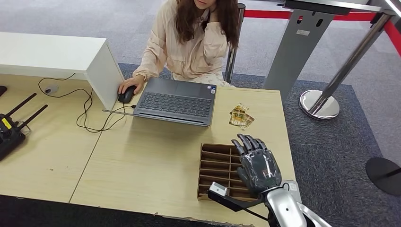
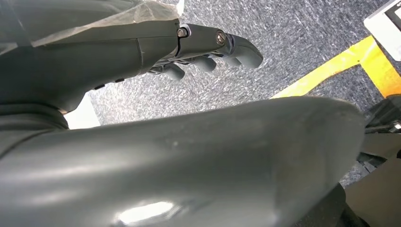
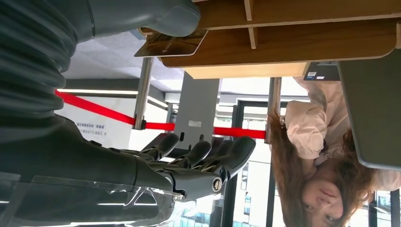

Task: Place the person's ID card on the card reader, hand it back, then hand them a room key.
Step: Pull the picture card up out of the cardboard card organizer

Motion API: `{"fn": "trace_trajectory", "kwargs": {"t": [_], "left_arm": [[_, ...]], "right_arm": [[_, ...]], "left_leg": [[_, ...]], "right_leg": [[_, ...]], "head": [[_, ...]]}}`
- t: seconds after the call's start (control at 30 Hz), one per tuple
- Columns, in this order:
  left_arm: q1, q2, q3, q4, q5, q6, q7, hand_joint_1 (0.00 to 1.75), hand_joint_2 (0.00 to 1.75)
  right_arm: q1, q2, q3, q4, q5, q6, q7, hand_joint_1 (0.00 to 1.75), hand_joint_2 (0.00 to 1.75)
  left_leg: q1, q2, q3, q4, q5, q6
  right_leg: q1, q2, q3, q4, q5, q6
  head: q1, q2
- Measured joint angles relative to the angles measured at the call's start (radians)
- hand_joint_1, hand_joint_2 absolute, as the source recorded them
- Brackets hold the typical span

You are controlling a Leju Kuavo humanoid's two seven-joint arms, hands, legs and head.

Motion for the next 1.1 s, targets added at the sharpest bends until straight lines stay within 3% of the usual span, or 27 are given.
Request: {"fn": "trace_trajectory", "kwargs": {"t": [1.1], "left_arm": [[-0.001,-0.008,-0.012,0.0,-0.011,0.019,-0.054,0.0,0.0]], "right_arm": [[-0.077,0.022,-0.035,0.149,-0.038,0.041,-0.012,0.63,1.75]], "left_leg": [[0.0,0.0,0.0,0.0,0.001,0.0]], "right_leg": [[0.0,0.0,0.0,0.0,0.0,0.0]], "head": [[0.0,0.0]]}}
